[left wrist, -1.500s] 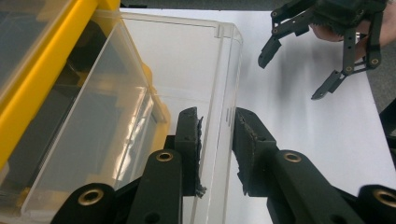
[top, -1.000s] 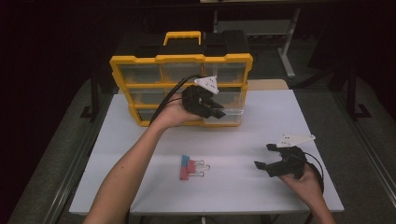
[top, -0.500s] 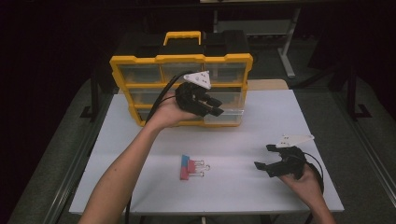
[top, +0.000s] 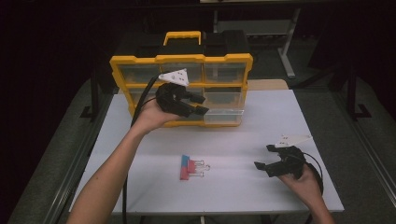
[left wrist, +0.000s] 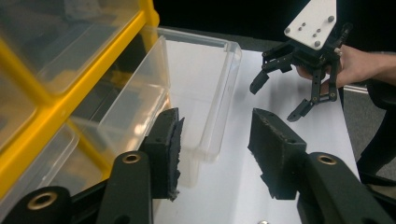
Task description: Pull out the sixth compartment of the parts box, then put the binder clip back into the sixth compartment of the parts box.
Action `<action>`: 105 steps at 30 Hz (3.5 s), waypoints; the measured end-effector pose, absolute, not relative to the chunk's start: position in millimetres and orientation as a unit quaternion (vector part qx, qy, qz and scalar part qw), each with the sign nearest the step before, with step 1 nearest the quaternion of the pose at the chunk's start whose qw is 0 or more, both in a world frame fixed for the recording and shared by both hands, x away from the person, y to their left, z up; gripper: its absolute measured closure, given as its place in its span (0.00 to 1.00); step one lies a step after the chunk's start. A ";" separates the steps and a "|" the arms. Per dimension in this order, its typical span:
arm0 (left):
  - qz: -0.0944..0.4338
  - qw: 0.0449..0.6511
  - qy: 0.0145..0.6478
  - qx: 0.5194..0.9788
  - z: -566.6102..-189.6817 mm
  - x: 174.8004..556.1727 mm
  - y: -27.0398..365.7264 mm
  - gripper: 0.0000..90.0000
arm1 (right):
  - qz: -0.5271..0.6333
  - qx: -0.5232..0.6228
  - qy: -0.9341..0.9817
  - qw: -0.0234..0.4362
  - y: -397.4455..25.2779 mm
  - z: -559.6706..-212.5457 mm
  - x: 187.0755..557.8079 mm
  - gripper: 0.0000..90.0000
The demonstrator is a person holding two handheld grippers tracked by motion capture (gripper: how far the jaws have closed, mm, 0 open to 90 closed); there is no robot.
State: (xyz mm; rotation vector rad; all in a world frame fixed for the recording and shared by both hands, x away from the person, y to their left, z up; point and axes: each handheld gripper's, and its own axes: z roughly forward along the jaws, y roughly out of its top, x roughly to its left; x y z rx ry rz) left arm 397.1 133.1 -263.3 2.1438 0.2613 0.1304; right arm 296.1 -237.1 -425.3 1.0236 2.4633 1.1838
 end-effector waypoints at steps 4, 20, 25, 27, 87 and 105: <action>0.058 0.465 0.118 0.875 -264.9 392.0 145.3 0.56 | 0.401 0.352 0.839 0.109 -236.7 -425.6 296.3 0.15; 0.073 0.465 0.168 0.866 -283.9 368.6 192.8 0.49 | 0.398 0.352 0.840 0.111 -236.7 -425.6 298.4 0.16; 0.067 0.466 0.177 0.864 -294.2 364.6 201.5 0.48 | 0.397 0.355 0.839 0.109 -237.4 -425.3 298.5 0.16; 0.066 0.461 0.180 0.867 -302.2 363.5 205.4 0.47 | 0.397 0.352 0.841 0.111 -238.2 -425.9 298.9 0.16; 0.130 0.462 0.292 0.827 -383.9 300.7 257.7 0.34 | 0.400 0.323 0.852 0.104 -230.8 -412.1 296.2 0.16; 0.130 0.466 0.297 0.823 -384.6 301.8 261.7 0.31 | 0.401 0.312 0.858 0.079 -223.0 -398.6 305.2 0.18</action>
